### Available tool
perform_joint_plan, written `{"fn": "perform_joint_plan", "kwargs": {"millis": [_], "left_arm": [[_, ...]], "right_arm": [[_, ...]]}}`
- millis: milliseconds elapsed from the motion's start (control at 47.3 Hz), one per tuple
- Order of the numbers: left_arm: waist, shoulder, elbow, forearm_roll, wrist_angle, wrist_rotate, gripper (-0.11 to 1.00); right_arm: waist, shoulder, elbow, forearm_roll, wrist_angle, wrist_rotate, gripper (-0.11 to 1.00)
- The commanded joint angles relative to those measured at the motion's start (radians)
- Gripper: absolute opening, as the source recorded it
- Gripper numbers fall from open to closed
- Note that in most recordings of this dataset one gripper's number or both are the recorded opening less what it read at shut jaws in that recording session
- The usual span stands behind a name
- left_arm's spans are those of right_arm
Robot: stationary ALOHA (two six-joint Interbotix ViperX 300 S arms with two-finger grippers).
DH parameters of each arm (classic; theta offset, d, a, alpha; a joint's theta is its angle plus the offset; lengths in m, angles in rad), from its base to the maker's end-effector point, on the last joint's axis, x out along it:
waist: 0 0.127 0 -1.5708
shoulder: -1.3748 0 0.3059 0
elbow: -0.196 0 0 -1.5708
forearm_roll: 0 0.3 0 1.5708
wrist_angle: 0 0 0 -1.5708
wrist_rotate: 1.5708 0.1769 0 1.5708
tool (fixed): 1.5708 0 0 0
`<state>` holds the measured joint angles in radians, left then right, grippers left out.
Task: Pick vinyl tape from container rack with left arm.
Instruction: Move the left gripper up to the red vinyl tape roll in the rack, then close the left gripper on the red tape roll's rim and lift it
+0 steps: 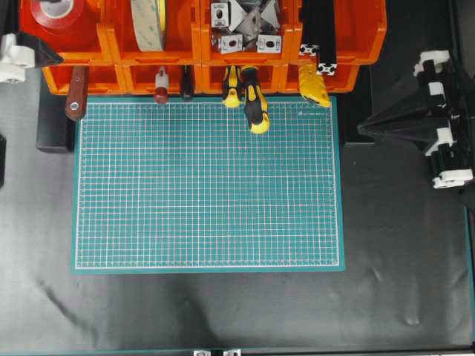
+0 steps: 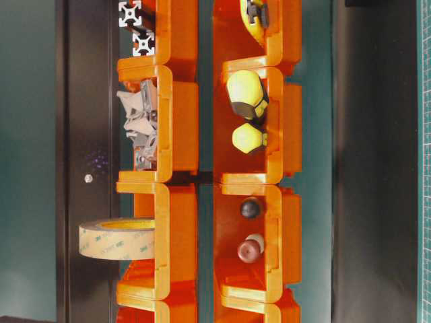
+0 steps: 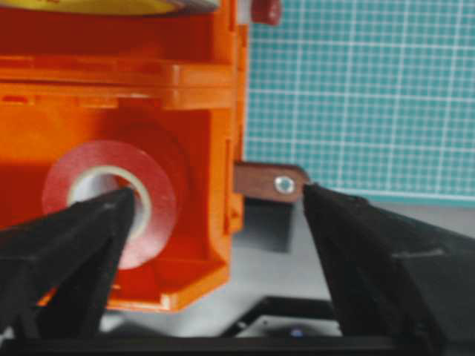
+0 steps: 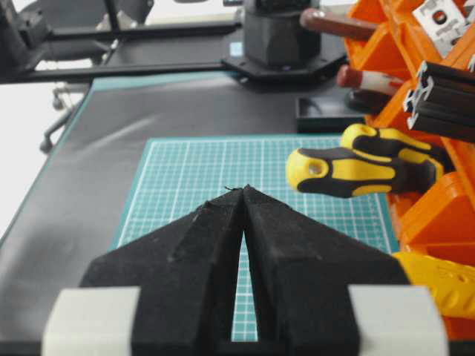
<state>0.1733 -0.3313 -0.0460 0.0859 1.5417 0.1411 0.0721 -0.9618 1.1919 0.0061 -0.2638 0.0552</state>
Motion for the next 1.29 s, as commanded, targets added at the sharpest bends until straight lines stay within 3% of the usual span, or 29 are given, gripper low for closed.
{"fn": "perform_joint_plan", "kwargs": {"millis": [0,106,381,867,1015,1205,1268], "left_arm": [[0.018,0.000,-0.025,0.003,0.002,-0.002,0.87],[0.034,0.005,-0.002,0.003,-0.003,0.000,0.82],[0.060,0.000,0.115,0.003,-0.018,0.000,0.82],[0.064,0.000,0.120,0.003,-0.025,0.006,0.79],[0.080,-0.003,0.123,0.003,-0.025,0.015,0.64],[0.091,-0.003,0.123,0.002,-0.023,0.074,0.20],[0.091,-0.003,0.118,0.003,-0.018,0.100,0.18]], "right_arm": [[0.009,0.003,-0.031,0.003,0.005,0.002,0.00],[0.014,0.003,-0.031,0.003,0.005,0.002,0.00],[0.018,0.002,-0.031,0.003,0.009,0.000,0.00],[0.018,-0.011,-0.031,0.003,0.038,0.002,0.00],[0.018,-0.011,-0.031,0.003,0.037,0.002,0.00],[0.018,-0.012,-0.031,0.003,0.037,0.002,0.00],[0.018,-0.012,-0.031,0.005,0.037,0.003,0.00]]}}
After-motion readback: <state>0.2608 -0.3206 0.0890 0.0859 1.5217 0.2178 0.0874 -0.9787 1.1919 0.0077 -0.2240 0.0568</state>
